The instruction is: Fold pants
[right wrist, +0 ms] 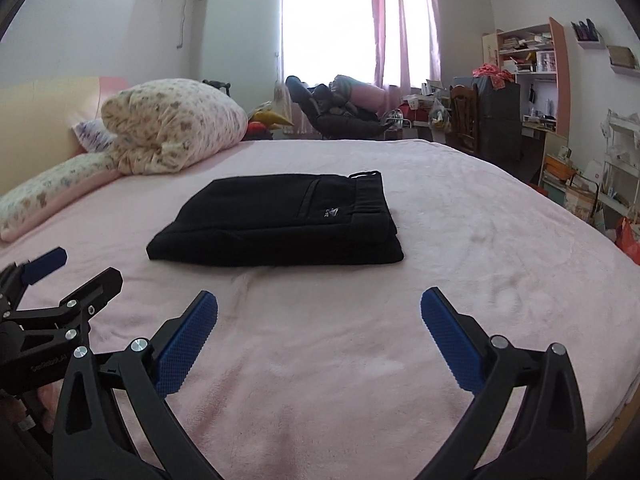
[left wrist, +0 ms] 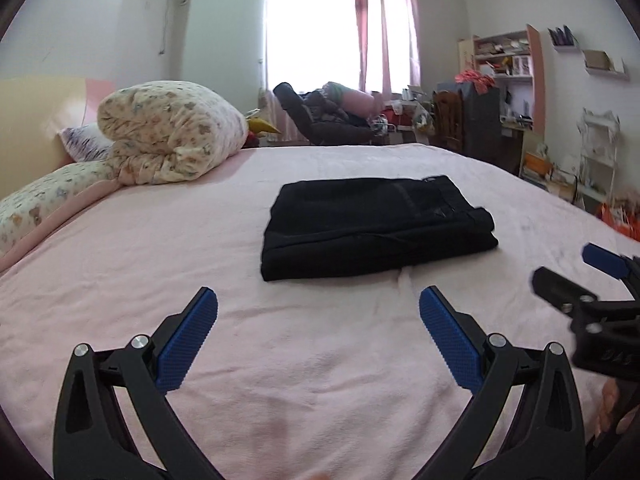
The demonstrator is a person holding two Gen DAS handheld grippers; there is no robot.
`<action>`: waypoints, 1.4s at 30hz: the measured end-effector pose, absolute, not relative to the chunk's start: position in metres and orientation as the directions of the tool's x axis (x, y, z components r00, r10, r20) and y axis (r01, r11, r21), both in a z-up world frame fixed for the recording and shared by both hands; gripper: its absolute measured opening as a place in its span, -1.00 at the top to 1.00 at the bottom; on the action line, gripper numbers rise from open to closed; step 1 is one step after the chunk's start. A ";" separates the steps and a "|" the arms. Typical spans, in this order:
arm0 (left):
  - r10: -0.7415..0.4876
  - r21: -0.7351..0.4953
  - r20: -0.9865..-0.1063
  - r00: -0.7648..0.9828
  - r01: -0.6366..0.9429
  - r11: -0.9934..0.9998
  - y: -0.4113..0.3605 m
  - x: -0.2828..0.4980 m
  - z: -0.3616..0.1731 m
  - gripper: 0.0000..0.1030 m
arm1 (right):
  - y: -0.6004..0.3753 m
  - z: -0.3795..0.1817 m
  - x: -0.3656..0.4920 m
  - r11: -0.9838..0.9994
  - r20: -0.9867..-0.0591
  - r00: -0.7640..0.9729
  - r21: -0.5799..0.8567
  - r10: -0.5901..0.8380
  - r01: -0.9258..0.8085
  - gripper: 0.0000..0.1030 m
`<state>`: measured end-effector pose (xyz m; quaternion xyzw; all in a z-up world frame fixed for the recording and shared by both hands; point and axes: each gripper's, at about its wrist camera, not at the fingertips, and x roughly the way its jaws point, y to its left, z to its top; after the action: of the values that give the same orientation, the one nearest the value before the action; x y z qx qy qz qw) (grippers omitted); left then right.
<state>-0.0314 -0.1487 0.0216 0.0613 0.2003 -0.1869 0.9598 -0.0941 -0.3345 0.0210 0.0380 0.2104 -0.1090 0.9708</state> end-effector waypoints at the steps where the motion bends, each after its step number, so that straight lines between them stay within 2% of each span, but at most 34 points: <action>1: -0.335 0.044 -0.414 0.846 0.386 0.922 -0.149 -0.030 0.019 -0.97 | -0.332 0.019 -0.094 0.974 -0.417 0.888 0.022 -0.195 0.225 -0.97; 11: -0.338 -0.035 -0.511 0.790 0.374 0.927 -0.143 -0.013 0.004 -0.97 | -0.329 0.004 -0.078 0.975 -0.450 0.874 0.025 -0.185 0.220 -0.97; 22: -0.293 0.009 -0.498 0.816 0.343 0.939 -0.147 -0.020 0.003 -0.97 | -0.330 0.003 -0.077 0.978 -0.457 0.872 0.024 -0.175 0.208 -0.97; 42: -0.270 -0.003 -0.511 0.816 0.313 0.950 -0.141 -0.016 0.002 -0.97 | -0.329 -0.001 -0.073 0.977 -0.475 0.860 0.008 -0.183 0.213 -0.97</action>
<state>-0.0157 -0.1408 0.0022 0.0404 0.2618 -0.1531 0.9520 -0.0729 -0.3289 -0.0014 0.0303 0.2433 -0.1028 0.9640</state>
